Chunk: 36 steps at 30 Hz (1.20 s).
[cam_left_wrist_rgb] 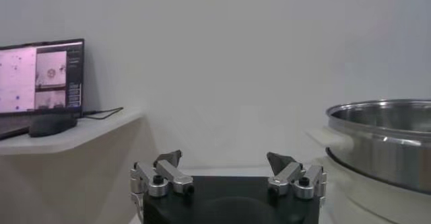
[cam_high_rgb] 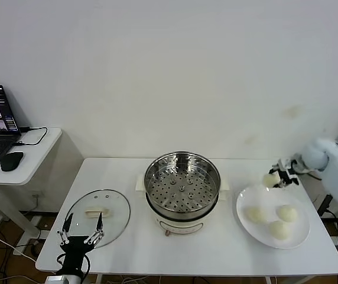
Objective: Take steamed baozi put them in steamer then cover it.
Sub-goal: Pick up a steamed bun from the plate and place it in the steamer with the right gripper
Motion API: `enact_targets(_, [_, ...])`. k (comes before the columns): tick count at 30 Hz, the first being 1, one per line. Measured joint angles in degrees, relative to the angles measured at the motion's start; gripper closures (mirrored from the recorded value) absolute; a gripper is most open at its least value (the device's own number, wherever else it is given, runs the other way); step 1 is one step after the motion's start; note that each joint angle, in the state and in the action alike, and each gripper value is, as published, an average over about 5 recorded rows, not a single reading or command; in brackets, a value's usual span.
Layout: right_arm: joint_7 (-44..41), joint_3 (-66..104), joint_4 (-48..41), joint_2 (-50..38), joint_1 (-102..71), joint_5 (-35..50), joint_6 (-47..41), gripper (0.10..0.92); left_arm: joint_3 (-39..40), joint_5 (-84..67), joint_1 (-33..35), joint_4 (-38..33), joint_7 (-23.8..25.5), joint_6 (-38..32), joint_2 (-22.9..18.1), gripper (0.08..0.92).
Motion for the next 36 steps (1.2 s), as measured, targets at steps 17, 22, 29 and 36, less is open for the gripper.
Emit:
enact_targets(17, [4.79,-22.91,9.24,12.73,20.84,14.61,3.13,0.474,-0.61,-0.94,-1.11,-0.78,-0.01,0.19,0.73,0.177])
enact_targets(22, [6.33,-27.15,8.95,17.97,21.55,12.48,6.5,0.474,-0.87,-1.0,-1.03,-1.4,-0.01,0.24,0.33,0.177])
enact_targets(29, [8.64,-30.19,6.29,23.64,20.34,5.27,12.23,0.473,-1.08,-1.03,-0.82,-2.07,-0.05,0.29,-0.41,0.177])
enact_targets(36, [11.36,-30.7,1.9,27.83,17.4,-3.42,17.93,0.459,-1.1,-0.93,-0.56,-2.47,-0.07,0.39,-0.77,0.177])
